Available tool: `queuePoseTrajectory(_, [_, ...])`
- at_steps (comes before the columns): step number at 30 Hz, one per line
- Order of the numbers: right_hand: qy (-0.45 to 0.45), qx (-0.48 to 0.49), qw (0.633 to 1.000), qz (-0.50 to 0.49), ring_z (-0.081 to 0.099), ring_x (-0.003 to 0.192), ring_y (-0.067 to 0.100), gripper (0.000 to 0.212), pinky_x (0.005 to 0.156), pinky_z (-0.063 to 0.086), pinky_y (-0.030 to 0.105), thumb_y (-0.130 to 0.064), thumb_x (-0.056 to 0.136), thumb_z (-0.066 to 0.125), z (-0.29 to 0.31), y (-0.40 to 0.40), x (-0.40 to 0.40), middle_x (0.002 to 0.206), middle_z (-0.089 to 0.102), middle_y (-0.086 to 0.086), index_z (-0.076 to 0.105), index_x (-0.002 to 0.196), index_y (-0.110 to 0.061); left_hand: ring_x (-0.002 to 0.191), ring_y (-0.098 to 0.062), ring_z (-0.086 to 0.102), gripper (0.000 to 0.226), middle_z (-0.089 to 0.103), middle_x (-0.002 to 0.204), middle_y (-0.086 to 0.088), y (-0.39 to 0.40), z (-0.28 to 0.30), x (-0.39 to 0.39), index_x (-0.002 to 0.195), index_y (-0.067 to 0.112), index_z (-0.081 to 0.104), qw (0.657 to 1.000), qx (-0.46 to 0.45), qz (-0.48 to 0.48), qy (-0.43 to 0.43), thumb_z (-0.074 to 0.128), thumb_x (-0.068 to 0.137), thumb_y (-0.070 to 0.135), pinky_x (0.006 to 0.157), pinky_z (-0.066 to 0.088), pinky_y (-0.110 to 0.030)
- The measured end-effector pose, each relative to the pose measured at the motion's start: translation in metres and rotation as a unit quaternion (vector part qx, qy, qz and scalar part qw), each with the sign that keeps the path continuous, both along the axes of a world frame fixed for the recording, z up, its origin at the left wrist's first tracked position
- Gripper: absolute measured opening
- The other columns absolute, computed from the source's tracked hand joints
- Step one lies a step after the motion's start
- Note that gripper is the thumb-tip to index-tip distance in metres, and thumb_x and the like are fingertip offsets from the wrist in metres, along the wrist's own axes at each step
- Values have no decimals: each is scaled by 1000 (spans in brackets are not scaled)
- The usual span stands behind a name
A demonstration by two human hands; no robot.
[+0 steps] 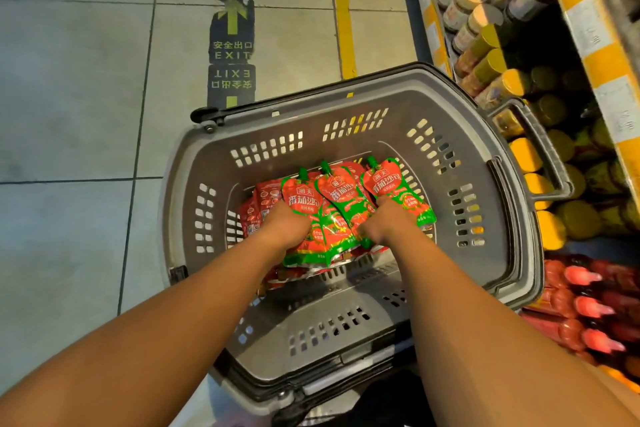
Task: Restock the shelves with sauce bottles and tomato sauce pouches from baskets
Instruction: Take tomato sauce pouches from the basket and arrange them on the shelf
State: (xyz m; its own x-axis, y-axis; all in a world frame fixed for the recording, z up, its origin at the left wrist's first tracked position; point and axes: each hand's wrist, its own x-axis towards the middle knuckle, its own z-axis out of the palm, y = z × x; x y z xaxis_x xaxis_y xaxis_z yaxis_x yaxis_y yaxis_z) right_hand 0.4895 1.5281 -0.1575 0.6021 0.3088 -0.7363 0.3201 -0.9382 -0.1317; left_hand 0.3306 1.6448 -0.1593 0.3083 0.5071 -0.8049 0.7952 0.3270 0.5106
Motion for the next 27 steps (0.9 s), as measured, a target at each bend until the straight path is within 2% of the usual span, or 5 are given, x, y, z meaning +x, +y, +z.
queuePoseTrajectory(9, [24,-26,999,35,66,107,33,49,84,54,37,-33,86,73,1,5,-6,118,67,15,61,123,-3,90,-18,60,30,62,105,-4,1,4,2,121,14,49,999,-33,26,-3,63,95,8,70,49,-32])
queuePoseTrajectory(18, [31,2,997,-69,59,121,37,98,100,55,48,-40,69,91,-2,1,-8,134,58,17,40,146,-7,80,-13,57,21,59,93,1,1,-2,3,97,23,49,999,-28,35,-16,61,98,6,68,46,-31])
queuePoseTrajectory(23, [51,57,987,-140,56,126,42,143,98,56,56,-57,27,94,-15,2,-7,146,48,17,34,151,-20,84,-15,60,24,60,94,0,0,-4,3,93,25,48,999,-19,29,-21,62,98,6,72,49,-32])
queuePoseTrajectory(25, [85,90,979,-162,65,115,39,133,91,59,55,-53,23,93,-15,0,-10,133,61,13,44,141,-13,86,-17,64,20,63,97,-2,0,-4,2,101,21,51,999,-24,30,-25,64,97,6,71,51,-31])
queuePoseTrajectory(27, [110,103,974,-169,70,99,35,94,87,61,52,-43,43,98,-6,0,-12,114,70,13,61,121,-5,89,-20,68,28,67,102,-4,0,-3,1,115,17,52,998,-30,34,-33,68,94,6,73,57,-34])
